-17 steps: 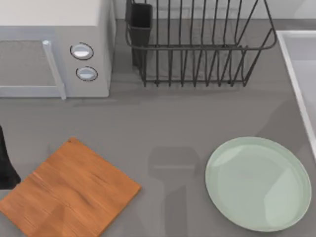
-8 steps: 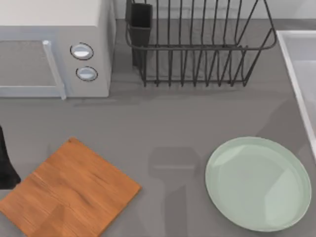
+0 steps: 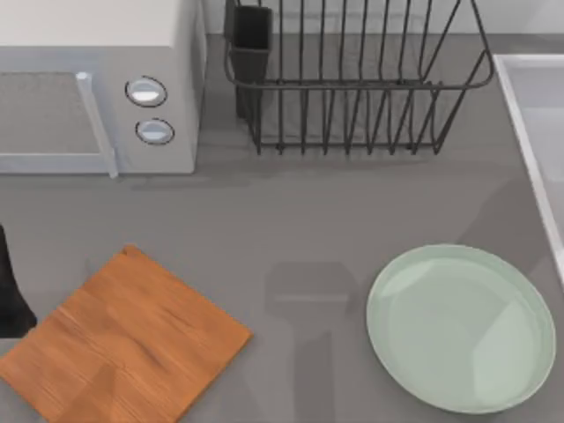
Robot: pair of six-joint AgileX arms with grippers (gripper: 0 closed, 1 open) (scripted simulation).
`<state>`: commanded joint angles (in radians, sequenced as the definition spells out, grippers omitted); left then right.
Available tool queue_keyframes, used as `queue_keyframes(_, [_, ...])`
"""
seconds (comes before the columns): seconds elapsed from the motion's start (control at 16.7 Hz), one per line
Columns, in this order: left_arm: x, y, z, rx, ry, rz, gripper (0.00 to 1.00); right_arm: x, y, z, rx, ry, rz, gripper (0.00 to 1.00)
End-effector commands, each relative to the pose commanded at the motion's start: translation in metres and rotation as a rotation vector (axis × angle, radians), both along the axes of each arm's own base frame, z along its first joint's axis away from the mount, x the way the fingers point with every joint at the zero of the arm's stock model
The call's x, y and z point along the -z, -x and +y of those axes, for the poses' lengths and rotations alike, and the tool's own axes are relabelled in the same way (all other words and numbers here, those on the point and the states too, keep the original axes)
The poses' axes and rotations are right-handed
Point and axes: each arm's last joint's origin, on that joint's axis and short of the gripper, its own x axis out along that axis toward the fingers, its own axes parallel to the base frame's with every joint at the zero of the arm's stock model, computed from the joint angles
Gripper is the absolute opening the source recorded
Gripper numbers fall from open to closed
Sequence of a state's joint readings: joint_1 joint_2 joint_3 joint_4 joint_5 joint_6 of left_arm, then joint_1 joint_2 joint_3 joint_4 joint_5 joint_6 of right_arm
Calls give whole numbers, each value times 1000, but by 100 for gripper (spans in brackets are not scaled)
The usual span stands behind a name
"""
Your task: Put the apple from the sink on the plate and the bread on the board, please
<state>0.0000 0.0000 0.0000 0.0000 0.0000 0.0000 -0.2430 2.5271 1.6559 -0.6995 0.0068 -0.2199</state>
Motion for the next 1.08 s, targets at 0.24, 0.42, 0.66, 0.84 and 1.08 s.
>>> queue_keyframes(0.24, [0,0,0,0,0,0,100,0,0,0,0,0,0,0])
queue_keyframes(0.42, [0,0,0,0,0,0,100,-37,-8,0,4,1,-58,0])
queue_keyframes(0.66, [0,0,0,0,0,0,100,-83,-9,-1,4,-2,-46,0])
queue_keyframes(0.84, [0,0,0,0,0,0,100,-121,-7,0,4,-1,-49,0])
queue_keyframes(1.08, [0,0,0,0,0,0,100,-131,-7,0,4,1,-56,0])
